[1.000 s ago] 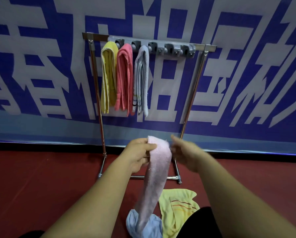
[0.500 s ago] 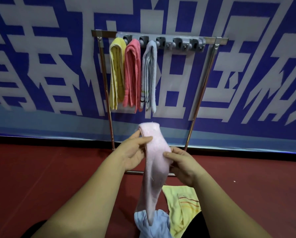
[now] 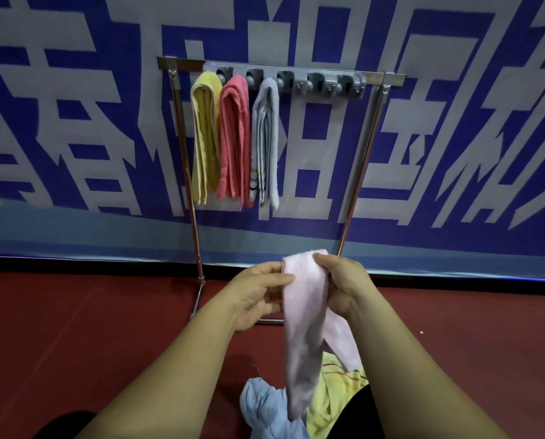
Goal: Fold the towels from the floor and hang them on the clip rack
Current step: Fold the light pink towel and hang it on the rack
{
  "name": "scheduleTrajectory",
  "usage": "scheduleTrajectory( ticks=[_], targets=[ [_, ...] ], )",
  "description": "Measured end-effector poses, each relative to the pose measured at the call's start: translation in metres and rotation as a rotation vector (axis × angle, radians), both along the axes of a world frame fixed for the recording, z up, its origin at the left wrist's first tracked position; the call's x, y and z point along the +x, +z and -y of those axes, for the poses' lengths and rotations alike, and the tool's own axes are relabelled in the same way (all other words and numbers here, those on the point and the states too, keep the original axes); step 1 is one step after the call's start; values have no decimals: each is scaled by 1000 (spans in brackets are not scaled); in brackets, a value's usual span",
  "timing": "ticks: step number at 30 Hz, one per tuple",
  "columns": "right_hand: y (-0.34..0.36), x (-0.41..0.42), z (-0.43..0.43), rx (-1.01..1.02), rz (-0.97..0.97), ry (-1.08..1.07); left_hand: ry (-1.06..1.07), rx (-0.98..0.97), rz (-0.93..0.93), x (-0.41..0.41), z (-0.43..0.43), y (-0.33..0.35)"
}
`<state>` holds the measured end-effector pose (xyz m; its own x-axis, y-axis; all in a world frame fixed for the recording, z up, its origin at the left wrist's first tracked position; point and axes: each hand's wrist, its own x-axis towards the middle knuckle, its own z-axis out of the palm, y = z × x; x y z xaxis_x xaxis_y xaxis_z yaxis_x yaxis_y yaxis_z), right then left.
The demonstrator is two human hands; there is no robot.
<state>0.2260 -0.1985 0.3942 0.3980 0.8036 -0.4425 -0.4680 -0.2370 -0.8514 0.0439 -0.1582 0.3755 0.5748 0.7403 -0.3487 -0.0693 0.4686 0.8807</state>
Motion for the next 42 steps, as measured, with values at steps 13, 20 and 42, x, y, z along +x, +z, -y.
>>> scheduleTrajectory(
  ticks=[13, 20, 42],
  targets=[
    [-26, -4, 11, 34, -57, 219, 104, 5, 34, 15, -11, 17],
    [-19, -3, 3, 97, 76, 184, 107, 13, 12, -2, -15, 18],
    [12, 1, -6, 179, -38, 198, -98, 106, 49, -4, -20, 29]
  ],
)
